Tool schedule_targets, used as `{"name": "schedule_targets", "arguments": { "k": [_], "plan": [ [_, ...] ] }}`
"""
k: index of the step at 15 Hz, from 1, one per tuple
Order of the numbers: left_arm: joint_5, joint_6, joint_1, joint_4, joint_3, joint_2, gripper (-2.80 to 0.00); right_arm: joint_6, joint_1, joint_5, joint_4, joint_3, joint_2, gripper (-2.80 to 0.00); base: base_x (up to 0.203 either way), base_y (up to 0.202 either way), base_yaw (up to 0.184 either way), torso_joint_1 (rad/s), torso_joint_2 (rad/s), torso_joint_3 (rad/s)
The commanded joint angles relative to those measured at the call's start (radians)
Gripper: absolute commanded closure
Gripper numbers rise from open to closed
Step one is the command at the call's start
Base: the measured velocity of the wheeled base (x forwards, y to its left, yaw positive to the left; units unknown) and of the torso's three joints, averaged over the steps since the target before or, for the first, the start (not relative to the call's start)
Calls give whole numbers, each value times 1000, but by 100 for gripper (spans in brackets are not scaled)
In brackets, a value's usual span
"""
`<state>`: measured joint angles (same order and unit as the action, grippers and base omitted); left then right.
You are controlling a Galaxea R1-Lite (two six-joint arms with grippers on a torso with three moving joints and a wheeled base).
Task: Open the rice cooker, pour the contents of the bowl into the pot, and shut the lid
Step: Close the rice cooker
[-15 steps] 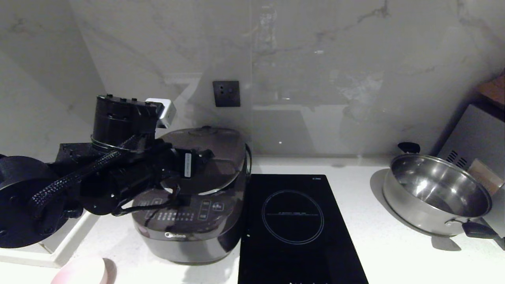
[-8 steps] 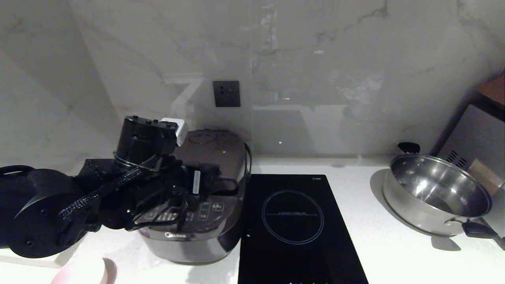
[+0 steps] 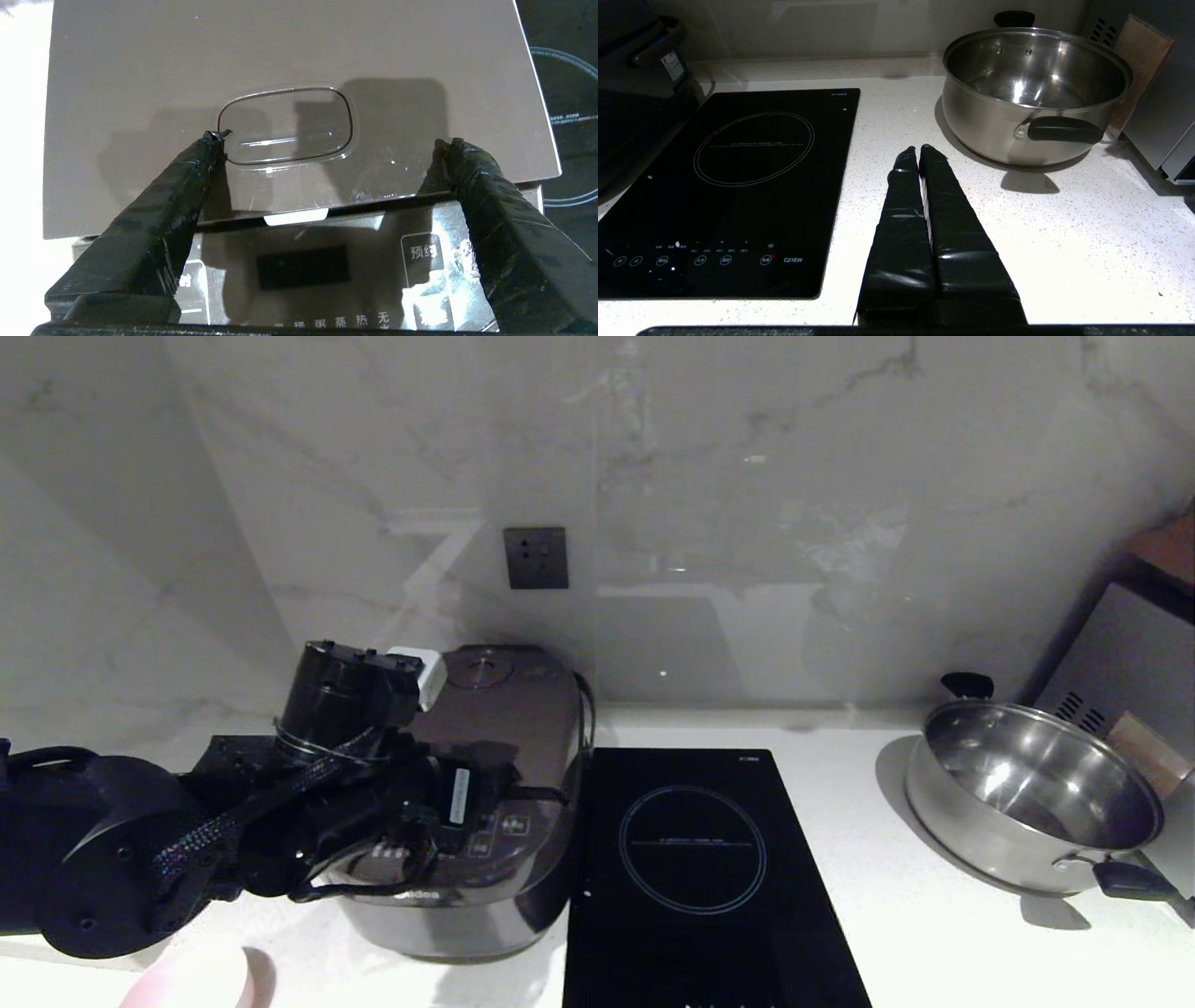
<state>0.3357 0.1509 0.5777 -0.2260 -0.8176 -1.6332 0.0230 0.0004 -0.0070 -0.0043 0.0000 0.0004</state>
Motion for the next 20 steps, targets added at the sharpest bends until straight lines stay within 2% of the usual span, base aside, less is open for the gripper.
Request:
{"name": "schedule_targets", "arguments": {
  "k": [1,7,17,20],
  "plan": [
    [2,1,-1,-1,6,-4,-280,0,0,0,0,0,-2,0,0,0,0,0,0,0],
    [1,1,-45,1,16,-2,-280,0,0,0,0,0,-2,0,0,0,0,0,0,0],
    [0,-1,-61,-3,63,-4,-280,0,1,-1,0,0,-2,0,0,0,0,0,0,0],
    [-31,1,-68,-3,66,-2,-280,0,0,-1,0,0,-2,0,0,0,0,0,0,0]
  ]
}}
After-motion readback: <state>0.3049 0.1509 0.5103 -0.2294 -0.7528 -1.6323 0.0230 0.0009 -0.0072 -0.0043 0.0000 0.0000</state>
